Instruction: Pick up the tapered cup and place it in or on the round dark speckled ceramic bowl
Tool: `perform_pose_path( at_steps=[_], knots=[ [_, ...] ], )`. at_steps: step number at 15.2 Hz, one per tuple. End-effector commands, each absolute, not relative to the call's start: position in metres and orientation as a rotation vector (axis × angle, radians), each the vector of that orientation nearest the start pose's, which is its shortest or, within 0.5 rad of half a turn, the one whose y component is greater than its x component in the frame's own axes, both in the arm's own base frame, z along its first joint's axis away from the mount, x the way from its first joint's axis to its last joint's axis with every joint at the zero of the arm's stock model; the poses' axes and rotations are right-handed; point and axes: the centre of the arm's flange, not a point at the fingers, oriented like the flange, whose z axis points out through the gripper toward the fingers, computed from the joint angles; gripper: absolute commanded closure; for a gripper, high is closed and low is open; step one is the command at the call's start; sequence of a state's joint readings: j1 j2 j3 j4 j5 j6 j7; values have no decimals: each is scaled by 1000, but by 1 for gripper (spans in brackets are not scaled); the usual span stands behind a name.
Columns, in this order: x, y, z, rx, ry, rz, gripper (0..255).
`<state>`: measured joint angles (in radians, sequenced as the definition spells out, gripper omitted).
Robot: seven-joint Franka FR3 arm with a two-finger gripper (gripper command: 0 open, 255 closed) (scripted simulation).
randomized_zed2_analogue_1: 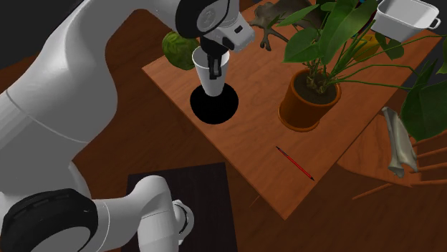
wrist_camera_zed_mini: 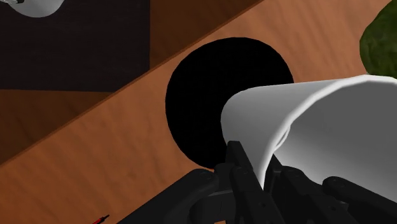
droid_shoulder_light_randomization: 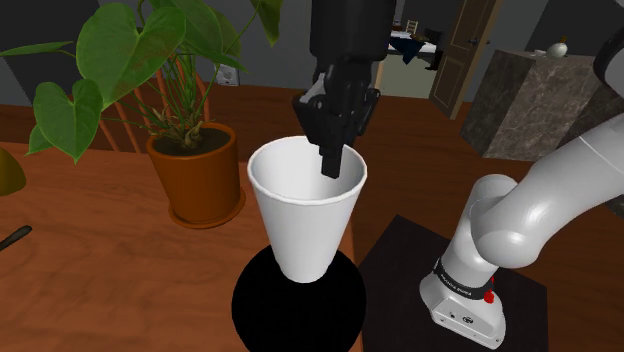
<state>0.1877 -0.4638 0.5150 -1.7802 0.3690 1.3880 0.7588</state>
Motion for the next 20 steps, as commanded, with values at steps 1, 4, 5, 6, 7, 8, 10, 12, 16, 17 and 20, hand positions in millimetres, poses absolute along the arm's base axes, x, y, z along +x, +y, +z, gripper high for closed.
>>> perform_pose_path(
  at_steps=[1,4,5,6,7,8,10,12,16,17,20],
  knots=[
    [238,342,686,-3025,46,125,255],
    [238,342,670,-3025,46,125,255],
    [238,342,665,-3025,46,125,255],
    [238,342,660,-3025,46,125,255],
    [238,342,654,-3025,46,125,255],
    [238,342,649,-3025,46,125,255],
    [238,342,639,-3025,46,125,255],
    [238,342,628,-3025,46,125,255],
    [238,342,628,-3025,46,125,255],
    [238,342,628,-3025,46,125,255],
    [238,342,628,-3025,46,125,0]
  ],
)
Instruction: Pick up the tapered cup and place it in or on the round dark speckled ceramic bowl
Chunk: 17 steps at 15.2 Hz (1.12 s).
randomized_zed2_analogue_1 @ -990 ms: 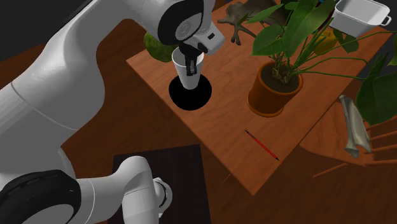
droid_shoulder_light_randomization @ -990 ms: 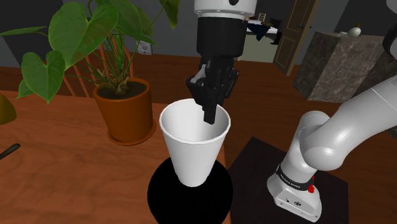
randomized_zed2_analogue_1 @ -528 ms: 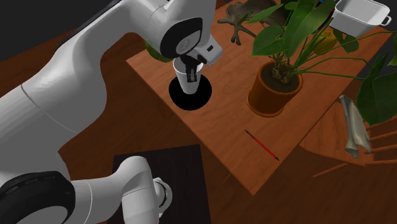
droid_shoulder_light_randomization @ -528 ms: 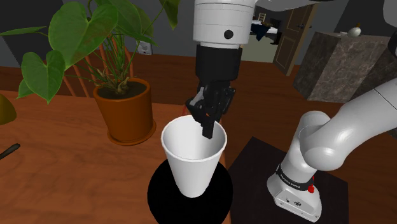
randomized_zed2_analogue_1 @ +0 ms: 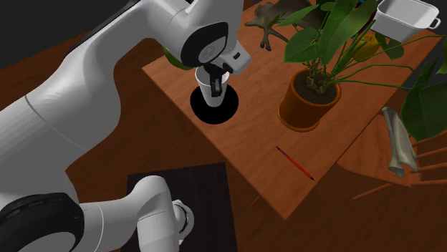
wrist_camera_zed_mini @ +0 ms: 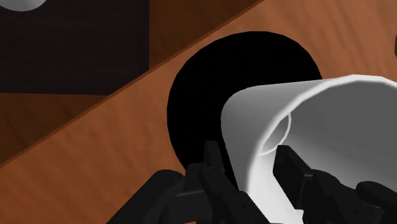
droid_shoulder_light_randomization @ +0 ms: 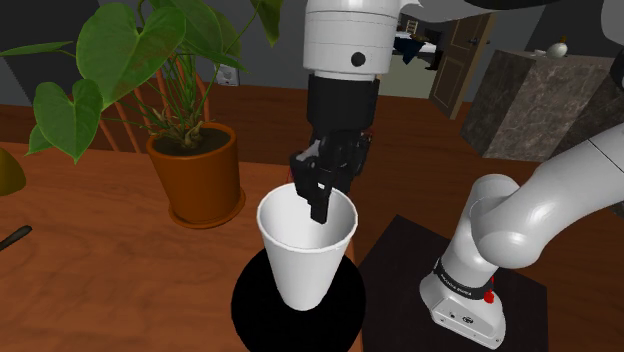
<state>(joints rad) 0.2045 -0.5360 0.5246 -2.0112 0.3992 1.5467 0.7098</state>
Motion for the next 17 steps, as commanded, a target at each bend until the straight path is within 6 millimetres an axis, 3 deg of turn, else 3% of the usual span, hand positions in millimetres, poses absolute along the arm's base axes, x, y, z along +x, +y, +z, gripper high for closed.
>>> perform_pose_path(
  at_steps=[1,5,9,17],
  knots=[
    [238,342,628,-3025,46,125,0],
    [238,342,628,-3025,46,125,0],
    [242,337,678,-3025,46,125,0],
    [242,337,678,-3025,46,125,0]
  ],
)
